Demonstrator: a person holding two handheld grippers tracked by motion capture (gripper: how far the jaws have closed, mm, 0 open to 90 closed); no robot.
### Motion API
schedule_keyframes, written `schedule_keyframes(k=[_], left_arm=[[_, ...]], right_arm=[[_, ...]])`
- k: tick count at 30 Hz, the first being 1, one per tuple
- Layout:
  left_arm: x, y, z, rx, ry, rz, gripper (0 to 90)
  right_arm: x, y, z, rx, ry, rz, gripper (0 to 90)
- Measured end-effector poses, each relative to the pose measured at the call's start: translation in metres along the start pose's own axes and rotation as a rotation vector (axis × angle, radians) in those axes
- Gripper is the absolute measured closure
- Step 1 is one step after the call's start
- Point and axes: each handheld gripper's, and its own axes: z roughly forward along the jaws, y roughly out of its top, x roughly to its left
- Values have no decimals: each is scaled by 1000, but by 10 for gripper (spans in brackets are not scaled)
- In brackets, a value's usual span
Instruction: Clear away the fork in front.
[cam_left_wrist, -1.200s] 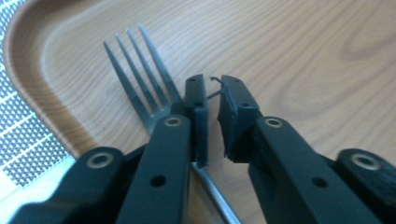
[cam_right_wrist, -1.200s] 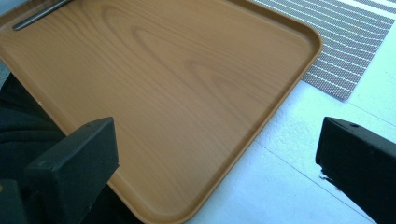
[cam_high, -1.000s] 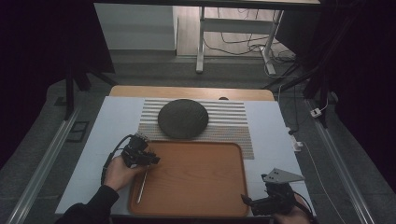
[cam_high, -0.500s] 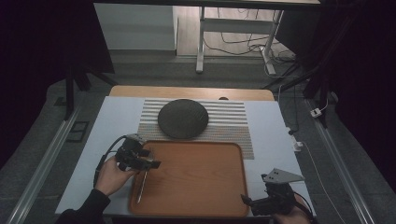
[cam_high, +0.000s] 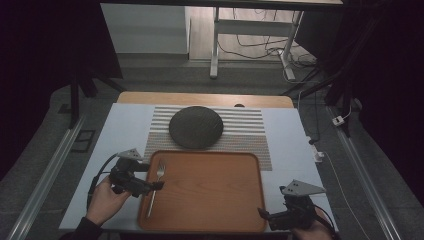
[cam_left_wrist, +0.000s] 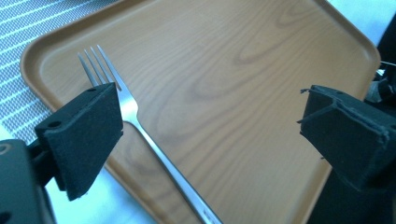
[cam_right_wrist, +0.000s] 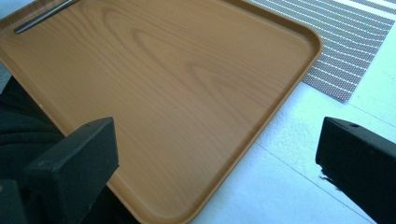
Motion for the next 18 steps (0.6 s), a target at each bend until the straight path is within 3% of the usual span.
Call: schedule_keyframes(k=[18], left_arm=[[-7, -50, -46, -88, 22, -63, 5]], right_arm=[[0, 0, 0, 2, -2, 0, 0]])
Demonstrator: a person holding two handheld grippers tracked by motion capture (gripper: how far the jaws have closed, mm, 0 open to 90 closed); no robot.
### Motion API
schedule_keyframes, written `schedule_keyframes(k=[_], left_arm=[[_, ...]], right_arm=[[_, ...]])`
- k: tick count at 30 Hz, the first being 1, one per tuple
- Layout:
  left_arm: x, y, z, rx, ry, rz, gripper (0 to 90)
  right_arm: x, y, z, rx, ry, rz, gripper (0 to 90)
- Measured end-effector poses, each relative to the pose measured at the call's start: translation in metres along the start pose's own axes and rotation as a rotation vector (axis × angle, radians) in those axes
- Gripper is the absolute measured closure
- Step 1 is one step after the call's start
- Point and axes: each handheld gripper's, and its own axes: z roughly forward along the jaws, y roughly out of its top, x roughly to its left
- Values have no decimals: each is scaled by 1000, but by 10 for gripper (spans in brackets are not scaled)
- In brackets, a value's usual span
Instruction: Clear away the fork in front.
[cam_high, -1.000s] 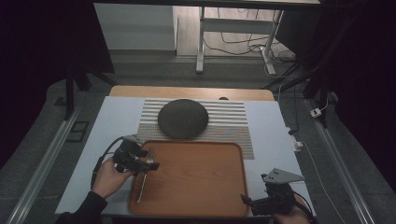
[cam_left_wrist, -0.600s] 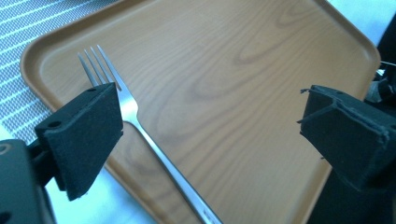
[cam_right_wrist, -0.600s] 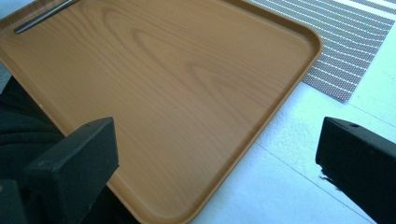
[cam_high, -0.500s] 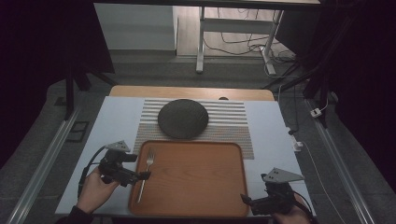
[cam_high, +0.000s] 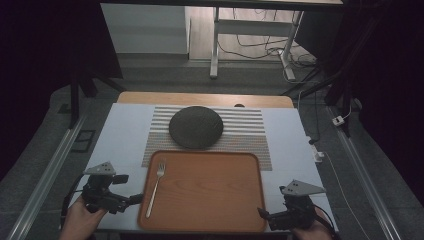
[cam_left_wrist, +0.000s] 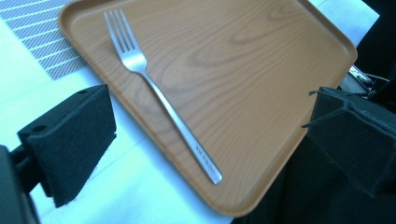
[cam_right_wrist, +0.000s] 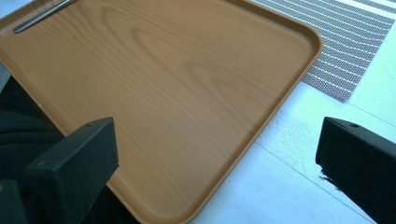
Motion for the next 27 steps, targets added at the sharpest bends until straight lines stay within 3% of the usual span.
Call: schedule_keyframes(k=[9, 17, 21, 27], left_arm=[[1, -23, -17, -30, 23, -28, 0], [3, -39, -24, 2, 60, -45, 0], [1, -43, -26, 17, 81, -46, 0], [1, -41, -25, 37, 79, -53, 0]], right_arm=[[0, 0, 0, 1, -1, 0, 0], [1, 0, 1, 2, -5, -3, 0], [1, 1, 1, 4, -6, -2, 0], [1, 1, 1, 7, -7, -5, 0]])
